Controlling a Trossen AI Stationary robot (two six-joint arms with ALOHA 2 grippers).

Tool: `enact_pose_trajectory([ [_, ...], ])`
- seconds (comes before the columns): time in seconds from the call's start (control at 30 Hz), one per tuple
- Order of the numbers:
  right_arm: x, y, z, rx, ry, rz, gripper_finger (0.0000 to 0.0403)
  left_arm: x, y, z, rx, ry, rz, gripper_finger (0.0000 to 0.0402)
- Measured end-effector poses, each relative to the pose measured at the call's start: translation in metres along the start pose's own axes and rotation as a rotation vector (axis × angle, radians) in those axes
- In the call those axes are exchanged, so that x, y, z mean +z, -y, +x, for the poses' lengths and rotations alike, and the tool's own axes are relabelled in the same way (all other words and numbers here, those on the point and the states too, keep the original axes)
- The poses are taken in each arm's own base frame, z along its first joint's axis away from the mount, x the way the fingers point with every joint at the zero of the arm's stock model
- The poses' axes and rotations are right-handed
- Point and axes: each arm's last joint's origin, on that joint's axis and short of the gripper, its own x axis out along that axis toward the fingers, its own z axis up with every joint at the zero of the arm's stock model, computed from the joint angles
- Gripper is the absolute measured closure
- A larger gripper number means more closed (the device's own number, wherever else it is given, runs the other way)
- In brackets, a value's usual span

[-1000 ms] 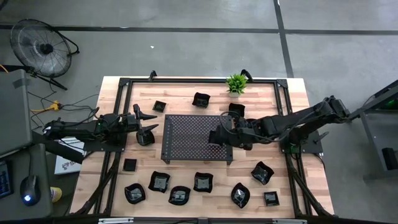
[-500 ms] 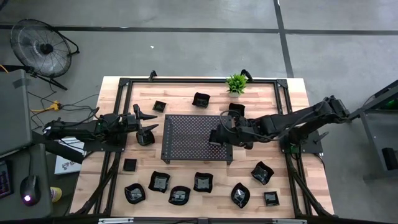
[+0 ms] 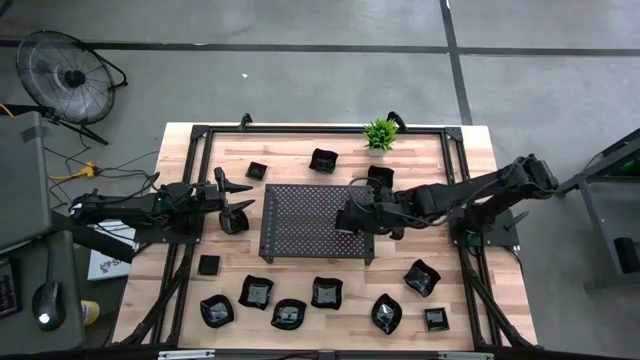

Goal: Pick & Place Mini shaped plates
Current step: Stack the square plate on top of the square plate on the shelf

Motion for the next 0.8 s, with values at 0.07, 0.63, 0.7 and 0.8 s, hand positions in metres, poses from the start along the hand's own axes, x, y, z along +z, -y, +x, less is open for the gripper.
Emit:
enact_pose_trajectory([
  [0.07, 0.0, 0.0, 0.0003, -0.001, 0.0, 0.0, 0.0392, 0.0001, 0.0, 0.0, 0.0, 0.001, 0.0, 0.0225],
  [0.63, 0.0043, 0.0017, 0.001, -0.028, 0.018, -0.017, 0.0378, 0.0, 0.0, 0.0, 0.0, 0.0, 0.0, 0.0225],
  [0.7, 0.0053, 0.0014, 0.0012, -0.028, 0.02, -0.014, 0.0371, 0.0, 0.0, 0.0, 0.0, 0.0, 0.0, 0.0225],
  [0.8, 0.0061, 0.0012, 0.0014, -0.028, 0.022, -0.018, 0.0359, 0.0, 0.0, 0.0, 0.0, 0.0, 0.0, 0.0225],
])
